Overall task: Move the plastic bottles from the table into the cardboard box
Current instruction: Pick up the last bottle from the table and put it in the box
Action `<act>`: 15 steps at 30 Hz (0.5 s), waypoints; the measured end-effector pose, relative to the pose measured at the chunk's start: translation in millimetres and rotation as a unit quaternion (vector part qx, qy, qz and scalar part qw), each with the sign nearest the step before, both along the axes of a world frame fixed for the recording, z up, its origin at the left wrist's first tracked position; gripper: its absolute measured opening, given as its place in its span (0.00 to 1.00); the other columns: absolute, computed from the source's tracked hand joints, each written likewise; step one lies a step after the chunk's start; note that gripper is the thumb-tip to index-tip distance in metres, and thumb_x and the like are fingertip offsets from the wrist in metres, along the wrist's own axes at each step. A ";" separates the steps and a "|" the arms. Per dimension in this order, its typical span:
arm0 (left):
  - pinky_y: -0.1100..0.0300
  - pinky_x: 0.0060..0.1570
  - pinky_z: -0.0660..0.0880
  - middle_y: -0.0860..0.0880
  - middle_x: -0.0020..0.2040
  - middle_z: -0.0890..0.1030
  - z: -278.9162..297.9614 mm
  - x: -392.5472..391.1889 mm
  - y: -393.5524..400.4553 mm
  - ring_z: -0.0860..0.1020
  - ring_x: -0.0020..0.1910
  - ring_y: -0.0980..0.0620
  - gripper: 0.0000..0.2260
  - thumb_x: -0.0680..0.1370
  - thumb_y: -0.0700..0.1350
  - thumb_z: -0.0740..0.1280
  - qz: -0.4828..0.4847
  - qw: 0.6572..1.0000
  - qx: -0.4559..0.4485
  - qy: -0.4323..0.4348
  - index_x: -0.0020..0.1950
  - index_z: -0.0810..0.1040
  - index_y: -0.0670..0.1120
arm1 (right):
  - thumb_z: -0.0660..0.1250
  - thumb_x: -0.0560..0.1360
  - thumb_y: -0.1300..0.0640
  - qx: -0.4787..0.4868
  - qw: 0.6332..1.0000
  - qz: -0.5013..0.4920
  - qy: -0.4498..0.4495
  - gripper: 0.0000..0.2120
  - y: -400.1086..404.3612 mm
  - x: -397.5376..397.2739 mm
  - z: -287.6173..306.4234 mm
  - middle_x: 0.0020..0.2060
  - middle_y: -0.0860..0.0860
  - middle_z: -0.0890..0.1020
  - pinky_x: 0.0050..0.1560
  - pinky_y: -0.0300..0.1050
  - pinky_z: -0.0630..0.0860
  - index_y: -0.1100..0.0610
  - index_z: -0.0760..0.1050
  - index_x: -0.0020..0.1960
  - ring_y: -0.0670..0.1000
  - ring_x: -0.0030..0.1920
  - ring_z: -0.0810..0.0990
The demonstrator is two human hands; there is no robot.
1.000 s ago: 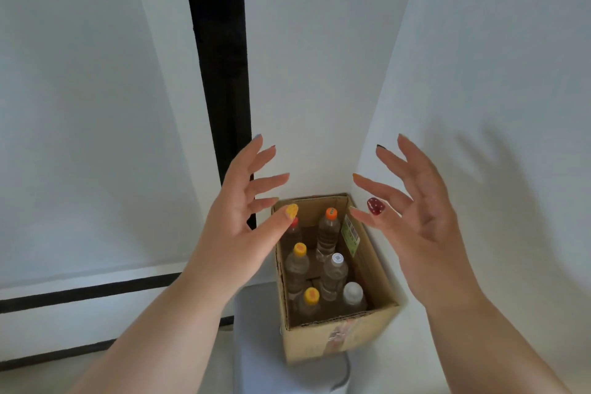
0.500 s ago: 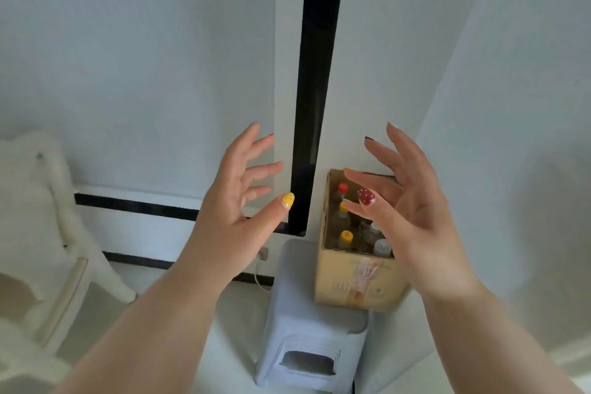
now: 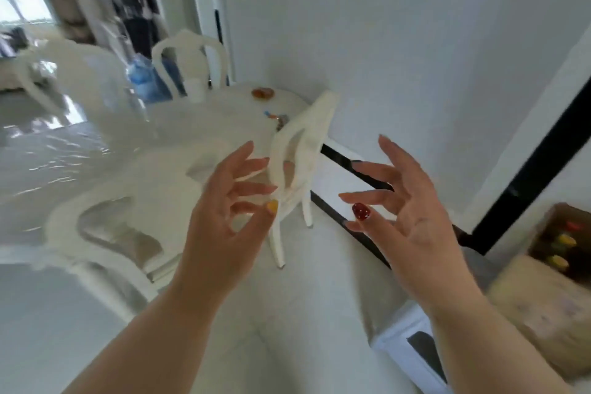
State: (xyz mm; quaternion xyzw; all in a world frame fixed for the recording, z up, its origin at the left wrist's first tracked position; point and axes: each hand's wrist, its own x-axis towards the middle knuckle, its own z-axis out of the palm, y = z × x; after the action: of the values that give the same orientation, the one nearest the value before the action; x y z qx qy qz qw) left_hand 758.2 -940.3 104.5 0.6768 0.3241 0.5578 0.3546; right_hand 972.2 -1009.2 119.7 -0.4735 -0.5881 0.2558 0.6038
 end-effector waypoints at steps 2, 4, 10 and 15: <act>0.62 0.52 0.79 0.59 0.63 0.81 4.8 -70.9 -13.7 0.83 0.56 0.52 0.29 0.71 0.50 0.69 0.061 0.998 -0.004 0.001 0.72 0.69 0.59 | 0.73 0.71 0.41 0.005 0.998 0.064 -0.001 0.32 18.1 -61.0 5.5 0.64 0.40 0.79 0.52 0.63 0.81 0.31 0.65 0.71 0.52 0.58 0.83; 0.63 0.52 0.78 0.59 0.63 0.81 7.2 -142.6 -28.4 0.83 0.57 0.52 0.29 0.71 0.49 0.69 0.123 0.992 -0.006 0.002 0.72 0.70 0.59 | 0.73 0.70 0.39 0.009 0.992 0.123 0.001 0.33 34.0 -126.4 9.0 0.64 0.42 0.79 0.52 0.63 0.81 0.33 0.65 0.72 0.53 0.57 0.84; 0.64 0.53 0.78 0.61 0.62 0.81 6.4 -347.6 -81.3 0.82 0.58 0.53 0.28 0.73 0.47 0.70 0.276 0.960 -0.012 0.037 0.72 0.70 0.63 | 0.72 0.70 0.44 0.020 0.963 0.269 0.013 0.32 58.8 -337.7 7.7 0.63 0.45 0.80 0.51 0.65 0.82 0.34 0.66 0.71 0.54 0.56 0.84; 0.64 0.52 0.78 0.61 0.60 0.80 10.8 -494.6 -100.5 0.82 0.56 0.52 0.29 0.74 0.47 0.70 0.349 0.933 -0.015 0.083 0.73 0.69 0.63 | 0.72 0.69 0.46 0.021 0.948 0.314 0.049 0.32 68.5 -496.1 1.8 0.60 0.45 0.81 0.49 0.64 0.83 0.34 0.67 0.71 0.55 0.54 0.85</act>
State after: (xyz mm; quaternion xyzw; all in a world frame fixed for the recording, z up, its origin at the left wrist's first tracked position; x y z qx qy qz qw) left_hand 263.6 -1040.8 115.3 0.5597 0.5765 0.5832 0.1197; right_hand 476.1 -940.7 121.5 -0.2392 -0.6818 0.4427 0.5311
